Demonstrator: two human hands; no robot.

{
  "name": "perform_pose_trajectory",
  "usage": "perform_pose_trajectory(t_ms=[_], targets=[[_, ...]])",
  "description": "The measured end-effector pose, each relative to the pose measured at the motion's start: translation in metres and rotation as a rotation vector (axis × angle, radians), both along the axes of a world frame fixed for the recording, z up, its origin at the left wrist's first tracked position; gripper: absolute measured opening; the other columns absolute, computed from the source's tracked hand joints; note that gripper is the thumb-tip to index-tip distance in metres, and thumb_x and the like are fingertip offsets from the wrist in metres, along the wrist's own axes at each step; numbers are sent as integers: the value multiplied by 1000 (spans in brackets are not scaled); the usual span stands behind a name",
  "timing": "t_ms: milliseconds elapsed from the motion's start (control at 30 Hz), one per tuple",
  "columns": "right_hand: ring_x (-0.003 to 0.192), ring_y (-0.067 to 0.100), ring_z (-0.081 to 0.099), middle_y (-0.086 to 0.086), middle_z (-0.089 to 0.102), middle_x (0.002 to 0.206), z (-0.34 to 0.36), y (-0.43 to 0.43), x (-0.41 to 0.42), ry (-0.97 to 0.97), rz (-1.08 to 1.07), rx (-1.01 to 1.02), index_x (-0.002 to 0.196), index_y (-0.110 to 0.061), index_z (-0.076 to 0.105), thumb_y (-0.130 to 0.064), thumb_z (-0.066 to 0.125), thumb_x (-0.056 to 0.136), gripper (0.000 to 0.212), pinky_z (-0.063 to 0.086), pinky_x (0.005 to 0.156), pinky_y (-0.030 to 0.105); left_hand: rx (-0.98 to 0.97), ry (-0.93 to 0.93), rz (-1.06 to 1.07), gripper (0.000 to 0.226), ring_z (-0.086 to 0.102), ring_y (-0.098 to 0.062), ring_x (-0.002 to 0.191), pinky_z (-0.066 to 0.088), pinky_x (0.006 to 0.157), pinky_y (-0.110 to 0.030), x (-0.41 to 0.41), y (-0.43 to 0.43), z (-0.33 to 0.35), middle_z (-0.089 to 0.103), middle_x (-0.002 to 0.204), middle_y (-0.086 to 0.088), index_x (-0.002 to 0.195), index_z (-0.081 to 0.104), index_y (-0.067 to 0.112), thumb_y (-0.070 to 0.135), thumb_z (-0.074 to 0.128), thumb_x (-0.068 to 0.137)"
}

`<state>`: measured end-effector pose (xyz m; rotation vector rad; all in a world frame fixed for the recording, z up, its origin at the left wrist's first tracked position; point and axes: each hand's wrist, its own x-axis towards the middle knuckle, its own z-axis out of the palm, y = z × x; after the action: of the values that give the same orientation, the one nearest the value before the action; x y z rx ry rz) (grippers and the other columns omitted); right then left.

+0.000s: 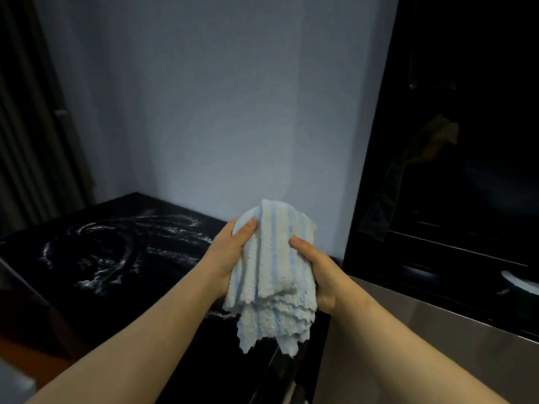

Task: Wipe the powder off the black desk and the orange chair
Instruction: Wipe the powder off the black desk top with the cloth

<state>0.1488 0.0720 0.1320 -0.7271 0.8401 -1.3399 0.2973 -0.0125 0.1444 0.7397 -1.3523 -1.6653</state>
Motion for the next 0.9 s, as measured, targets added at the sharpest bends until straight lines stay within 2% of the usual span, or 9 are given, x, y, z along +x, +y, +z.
perform_pose_trajectory(t_ms=[133, 233, 300, 367, 467, 567, 667, 800, 900], targets=[[112, 35, 60, 18, 60, 126, -21, -26, 27, 59, -159, -66, 132, -18, 48, -23, 71, 73, 64, 48, 93, 53, -152, -189, 98, 35, 64, -13, 94, 52, 68, -23, 30, -26, -16, 65, 109, 2, 114, 59, 25, 39, 66, 83], [105, 32, 63, 15, 61, 122, -33, -32, 29, 127, -324, 33, 131, -16, 48, -24, 75, 65, 72, 53, 85, 47, -204, -322, 82, 29, 59, -2, 89, 47, 56, -10, 40, -40, -32, 60, 105, 10, 109, 56, 30, 38, 67, 83], [96, 26, 66, 10, 62, 116, -39, -32, 22, 228, -462, 111, 128, -15, 46, -20, 78, 70, 67, 55, 72, 38, -200, -402, 57, 37, 57, -6, 99, 47, 72, -16, 40, -47, -46, 56, 113, 7, 120, 51, 28, 38, 63, 86], [92, 21, 64, 6, 61, 113, -43, -31, 7, 393, -647, 137, 123, -15, 43, -14, 76, 75, 58, 53, 73, 36, -206, -494, 48, 42, 54, -13, 108, 42, 87, -26, 37, -56, -59, 53, 120, 4, 127, 48, 26, 37, 61, 88], [95, 19, 57, -4, 53, 107, -46, -29, -21, 804, -832, 142, 123, -22, 37, -14, 74, 75, 62, 47, 82, 38, -215, -647, 7, 44, 51, -13, 103, 39, 84, -29, 30, -70, -78, 49, 119, 5, 131, 44, 29, 36, 59, 90], [90, 21, 53, -10, 50, 103, -56, -32, -49, 1174, -884, 205, 127, -34, 32, -20, 66, 76, 63, 41, 74, 35, -298, -821, -50, 50, 53, -15, 105, 42, 81, -29, 17, -83, -100, 48, 126, 2, 136, 39, 27, 35, 59, 91], [83, 24, 57, -7, 56, 103, -68, -49, -69, 1376, -931, 180, 126, -34, 34, -19, 59, 77, 56, 40, 62, 31, -401, -983, -92, 58, 52, -21, 114, 45, 89, -32, 3, -99, -119, 43, 139, -4, 141, 33, 25, 36, 59, 90], [102, 31, 56, 8, 58, 119, -85, -99, -111, 1744, -926, 220, 134, -19, 39, -11, 59, 78, 60, 38, 86, 43, -436, -1164, -124, 62, 48, -21, 118, 46, 95, -38, -28, -131, -137, 38, 143, -2, 144, 28, 26, 40, 57, 90], [106, 33, 52, 12, 56, 116, -104, -133, -137, 1836, -842, 268, 135, -22, 39, -12, 62, 77, 63, 35, 89, 46, -433, -1279, -119, 62, 43, -24, 124, 44, 98, -41, -52, -152, -150, 36, 144, -3, 144, 27, 26, 40, 56, 90]])
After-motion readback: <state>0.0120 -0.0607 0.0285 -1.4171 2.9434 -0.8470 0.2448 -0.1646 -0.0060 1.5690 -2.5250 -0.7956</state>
